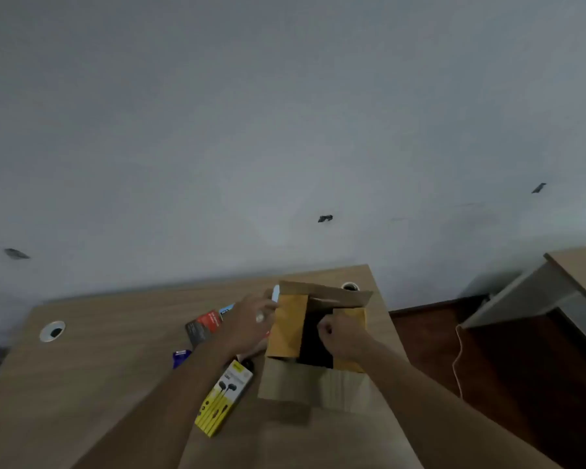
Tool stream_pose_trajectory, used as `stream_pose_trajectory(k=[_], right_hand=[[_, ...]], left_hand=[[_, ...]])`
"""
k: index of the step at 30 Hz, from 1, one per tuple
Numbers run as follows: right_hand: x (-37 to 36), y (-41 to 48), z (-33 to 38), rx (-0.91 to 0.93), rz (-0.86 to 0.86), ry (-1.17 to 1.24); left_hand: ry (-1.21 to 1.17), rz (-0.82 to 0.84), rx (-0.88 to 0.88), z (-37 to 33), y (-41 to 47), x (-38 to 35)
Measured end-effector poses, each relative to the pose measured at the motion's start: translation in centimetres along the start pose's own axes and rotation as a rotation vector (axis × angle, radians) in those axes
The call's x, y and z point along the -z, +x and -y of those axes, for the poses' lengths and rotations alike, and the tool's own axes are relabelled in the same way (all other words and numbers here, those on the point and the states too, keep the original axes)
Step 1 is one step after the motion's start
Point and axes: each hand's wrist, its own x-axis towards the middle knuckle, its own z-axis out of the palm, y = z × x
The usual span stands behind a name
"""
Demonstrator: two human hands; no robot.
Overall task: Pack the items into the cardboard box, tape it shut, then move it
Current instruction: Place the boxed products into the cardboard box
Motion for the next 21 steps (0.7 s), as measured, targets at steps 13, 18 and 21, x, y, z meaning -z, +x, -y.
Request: stream_pose_trajectory(k=[13, 18, 21], right_hand=[[-4.2, 1.5, -3.5, -0.019, 0.205, -0.537], [-1.7, 1.6, -2.8, -0.041, 0.171, -0.513], [1.6, 0.3, -2.2, -0.015, -0.016, -0.362]], left_hand=[[0.099, 0.029, 0.294, -0.6, 2.1, -10.3], [-0.067, -0.006, 0.308, 1.0, 2.4, -9.7], [-0.152, 0.04, 0.308, 1.0, 2.5, -8.7]])
